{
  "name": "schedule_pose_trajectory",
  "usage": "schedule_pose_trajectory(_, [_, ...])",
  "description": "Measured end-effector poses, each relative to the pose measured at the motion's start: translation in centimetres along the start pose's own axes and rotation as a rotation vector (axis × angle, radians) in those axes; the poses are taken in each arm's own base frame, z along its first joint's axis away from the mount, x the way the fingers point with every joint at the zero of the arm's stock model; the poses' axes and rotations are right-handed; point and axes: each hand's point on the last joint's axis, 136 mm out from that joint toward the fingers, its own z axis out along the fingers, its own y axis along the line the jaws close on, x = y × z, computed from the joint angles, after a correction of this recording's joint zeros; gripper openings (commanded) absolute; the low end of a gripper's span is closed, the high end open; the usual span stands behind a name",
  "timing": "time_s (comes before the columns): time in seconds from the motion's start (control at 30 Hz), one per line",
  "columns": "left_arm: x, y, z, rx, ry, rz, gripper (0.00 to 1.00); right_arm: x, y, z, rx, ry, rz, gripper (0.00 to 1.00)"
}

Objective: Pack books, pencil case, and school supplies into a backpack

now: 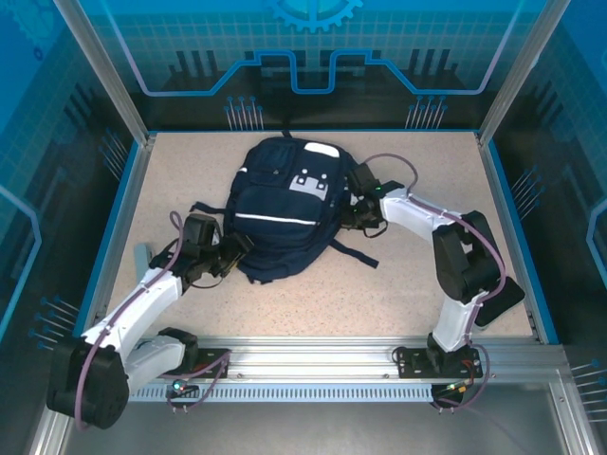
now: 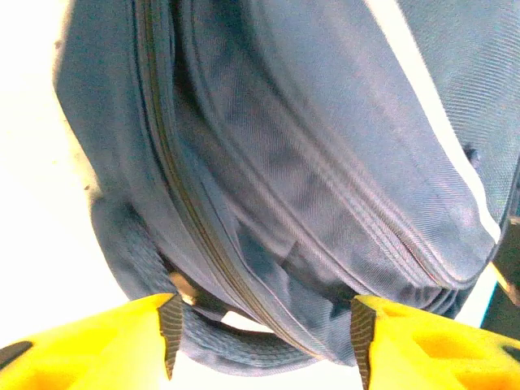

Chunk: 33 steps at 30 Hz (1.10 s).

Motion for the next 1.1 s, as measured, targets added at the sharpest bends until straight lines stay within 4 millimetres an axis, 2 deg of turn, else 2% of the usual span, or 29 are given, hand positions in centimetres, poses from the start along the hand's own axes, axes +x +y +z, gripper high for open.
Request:
schedule_pose_trajectory(0.03, [-0.3,-0.6,-0.4,0.011,-0.009,0.021,0.66,-0.3,-0.9,-0.3,0.002,-0.004,0.010,0.00])
schedule_pose_trajectory(0.1, [-0.8,-1.9,-1.0,0.034,-0.030,0.071,0.69,-0.8,-2.3,-0.8,0.004,-0.005,0.025,0.08])
schedule_pose_trajectory(0.2, [-0.8,-4.2,-1.5,0.059,-0.049,0.174,0.74,-1.4,-4.1,-1.4,0.017,-0.005,0.044,0.39])
schedule_pose_trajectory(0.27, [-0.4,-5.9,-1.2,0.066,-0.040,0.265,0.76,-1.5,-4.9,-2.1,0.024,-0.008,0.058,0.54])
schedule_pose_trajectory(0.43, [1.5,-10.3,0.8,0.056,0.010,0.548,0.86,-2.8,-4.0,-5.9,-0.027,-0.103,0.044,0.71])
schedule_pose_trajectory(0.57, [3.6,-13.4,2.9,0.030,0.024,0.832,0.94,-2.6,-3.7,-9.3,-0.085,-0.186,0.041,0.84])
schedule_pose_trajectory(0.67, [5.5,-15.0,4.6,0.010,0.041,1.059,0.94,-2.2,-4.2,-10.9,-0.113,-0.220,0.052,0.90])
schedule_pose_trajectory(0.73, [6.7,-15.5,5.9,-0.003,0.064,1.182,0.93,-2.0,-4.6,-11.5,-0.125,-0.231,0.067,0.92])
schedule_pose_trajectory(0.83, [8.0,-15.4,7.7,-0.031,0.119,1.324,0.89,-1.8,-5.3,-11.9,-0.145,-0.236,0.088,0.92])
schedule_pose_trajectory(1.1, [10.5,-14.4,12.2,-0.105,0.252,1.605,0.68,-0.9,-6.3,-11.6,-0.177,-0.211,0.123,0.92])
